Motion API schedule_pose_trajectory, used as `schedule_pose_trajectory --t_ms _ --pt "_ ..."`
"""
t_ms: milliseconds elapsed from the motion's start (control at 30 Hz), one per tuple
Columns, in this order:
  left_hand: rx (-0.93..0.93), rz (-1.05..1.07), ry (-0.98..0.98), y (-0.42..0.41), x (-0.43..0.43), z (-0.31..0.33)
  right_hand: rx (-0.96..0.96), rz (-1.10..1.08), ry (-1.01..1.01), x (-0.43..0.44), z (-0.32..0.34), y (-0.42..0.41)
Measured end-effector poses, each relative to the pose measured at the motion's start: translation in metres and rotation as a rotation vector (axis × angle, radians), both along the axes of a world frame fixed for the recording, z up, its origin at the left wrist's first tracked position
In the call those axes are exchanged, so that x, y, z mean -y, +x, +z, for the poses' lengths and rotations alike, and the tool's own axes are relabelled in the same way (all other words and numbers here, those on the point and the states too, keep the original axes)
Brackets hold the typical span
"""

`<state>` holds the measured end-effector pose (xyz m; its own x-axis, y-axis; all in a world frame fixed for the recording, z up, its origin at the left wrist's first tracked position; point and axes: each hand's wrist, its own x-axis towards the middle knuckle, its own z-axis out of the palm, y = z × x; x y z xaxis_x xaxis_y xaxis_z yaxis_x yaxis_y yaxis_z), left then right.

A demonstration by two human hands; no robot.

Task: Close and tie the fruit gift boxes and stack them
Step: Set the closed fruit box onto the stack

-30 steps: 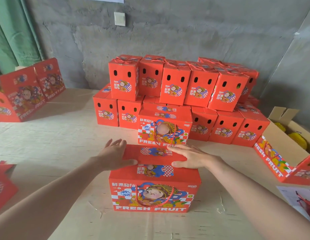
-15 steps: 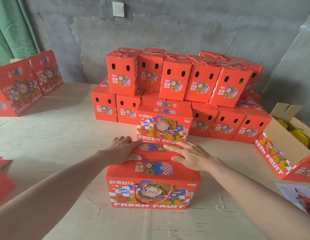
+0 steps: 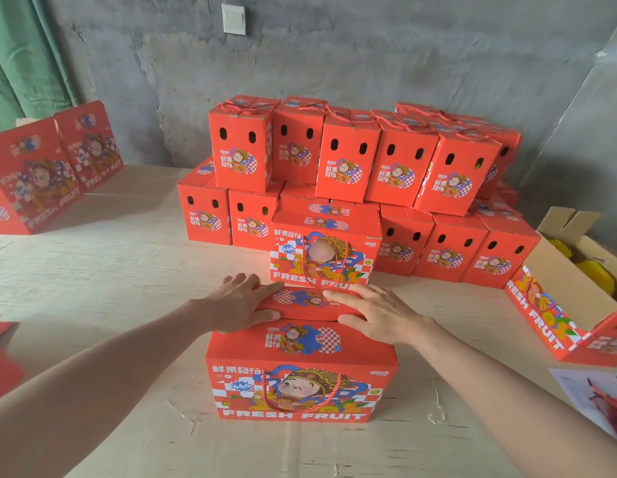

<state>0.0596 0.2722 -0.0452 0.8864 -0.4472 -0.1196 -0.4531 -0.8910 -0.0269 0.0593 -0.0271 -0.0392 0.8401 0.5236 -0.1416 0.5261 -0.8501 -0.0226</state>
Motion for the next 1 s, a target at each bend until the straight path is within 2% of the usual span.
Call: schedule_pose_trajectory --t_ms 133,300,433,733,1000 --pt "-0.047 0.036 -0.019 -0.001 0.002 -0.001 -0.085 -0.045 -0.049 -0.010 0.002 0.001" --pt "-0.138 0.071 -0.079 0.003 0.004 0.000 -0.072 -0.044 0.017 -0.047 -0.002 0.000" --pt "-0.185 0.081 -0.145 0.004 0.002 0.002 -0.076 -0.015 0.030 -0.042 -0.003 0.002" --pt "-0.132 0.025 -0.027 -0.003 0.002 0.005 -0.032 0.048 -0.042 -0.043 -0.004 0.005" --pt "-0.084 0.061 -0.110 -0.010 0.000 -0.007 -0.093 0.021 0.006 -0.042 -0.010 0.000"
